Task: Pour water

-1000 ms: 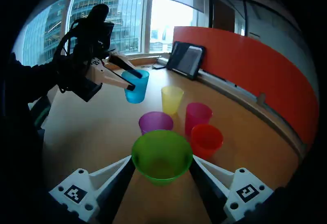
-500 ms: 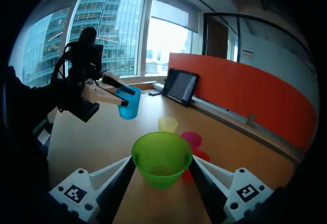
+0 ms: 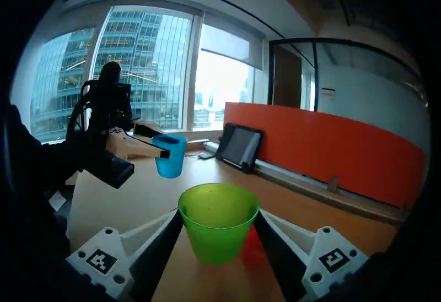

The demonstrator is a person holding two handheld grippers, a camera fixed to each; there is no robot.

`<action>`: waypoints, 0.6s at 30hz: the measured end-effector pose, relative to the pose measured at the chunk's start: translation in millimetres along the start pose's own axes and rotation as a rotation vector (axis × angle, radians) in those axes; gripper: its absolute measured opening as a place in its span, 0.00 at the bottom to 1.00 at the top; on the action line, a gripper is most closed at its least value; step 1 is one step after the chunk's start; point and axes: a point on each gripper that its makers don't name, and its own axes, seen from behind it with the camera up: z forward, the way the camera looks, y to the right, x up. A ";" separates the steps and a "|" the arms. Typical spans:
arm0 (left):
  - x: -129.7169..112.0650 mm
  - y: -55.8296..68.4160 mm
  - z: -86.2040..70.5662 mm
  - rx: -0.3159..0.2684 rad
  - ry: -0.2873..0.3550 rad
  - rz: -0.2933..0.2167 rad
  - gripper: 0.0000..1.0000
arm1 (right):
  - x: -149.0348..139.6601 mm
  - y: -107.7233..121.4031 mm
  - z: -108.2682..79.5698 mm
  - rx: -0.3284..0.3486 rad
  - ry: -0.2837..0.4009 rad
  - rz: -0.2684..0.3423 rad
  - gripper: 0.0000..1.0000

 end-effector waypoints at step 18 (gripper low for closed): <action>35.4 12.8 -4.9 -0.010 0.092 0.029 0.87 | 25.5 -1.7 1.9 0.000 0.063 -0.007 0.91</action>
